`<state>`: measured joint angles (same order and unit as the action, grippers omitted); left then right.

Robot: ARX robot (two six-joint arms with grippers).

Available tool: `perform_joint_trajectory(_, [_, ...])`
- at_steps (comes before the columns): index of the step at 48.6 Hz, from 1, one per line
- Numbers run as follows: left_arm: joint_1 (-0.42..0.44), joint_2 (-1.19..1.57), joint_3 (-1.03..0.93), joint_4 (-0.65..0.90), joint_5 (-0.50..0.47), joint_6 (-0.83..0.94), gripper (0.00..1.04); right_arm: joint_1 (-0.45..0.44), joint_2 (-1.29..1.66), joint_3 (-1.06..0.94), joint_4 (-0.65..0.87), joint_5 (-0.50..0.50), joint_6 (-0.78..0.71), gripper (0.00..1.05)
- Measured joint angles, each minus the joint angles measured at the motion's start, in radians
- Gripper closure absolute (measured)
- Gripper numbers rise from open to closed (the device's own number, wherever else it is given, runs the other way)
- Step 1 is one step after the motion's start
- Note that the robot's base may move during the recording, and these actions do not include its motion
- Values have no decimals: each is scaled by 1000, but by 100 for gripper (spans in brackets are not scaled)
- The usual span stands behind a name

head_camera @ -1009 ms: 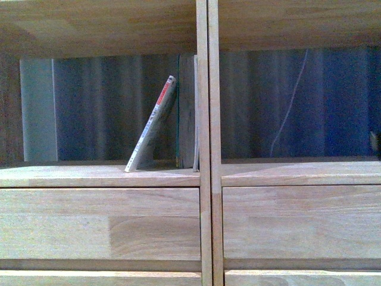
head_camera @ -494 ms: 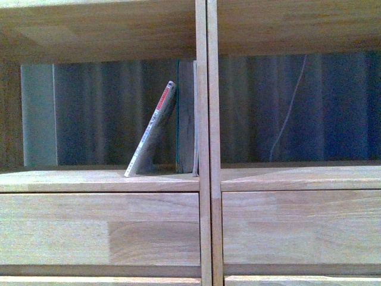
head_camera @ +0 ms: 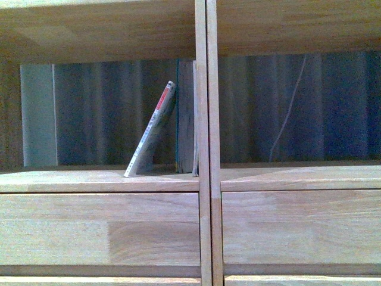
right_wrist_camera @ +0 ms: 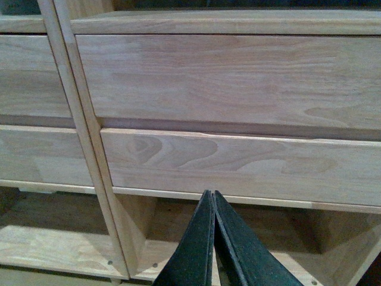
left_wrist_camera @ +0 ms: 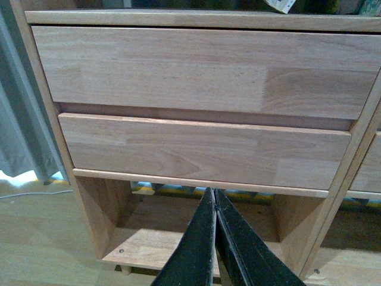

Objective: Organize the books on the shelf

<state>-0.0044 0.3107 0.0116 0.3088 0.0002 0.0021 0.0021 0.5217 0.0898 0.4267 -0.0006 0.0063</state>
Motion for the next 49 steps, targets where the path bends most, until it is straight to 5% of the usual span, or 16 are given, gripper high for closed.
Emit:
perform_joint_trajectory(21, [0,-131,0,-129,0,0,102,0,-177,-77,-89,-1,0,102])
perform_joint_trajectory(27, [0,-269,0,-292,-1,0,102,0,-217,-76,-121,1,-1,102])
perform_joint_trajectory(49, [0,-304,0,-307,0,0,102,0,-383,-76,-293,0,-1,102])
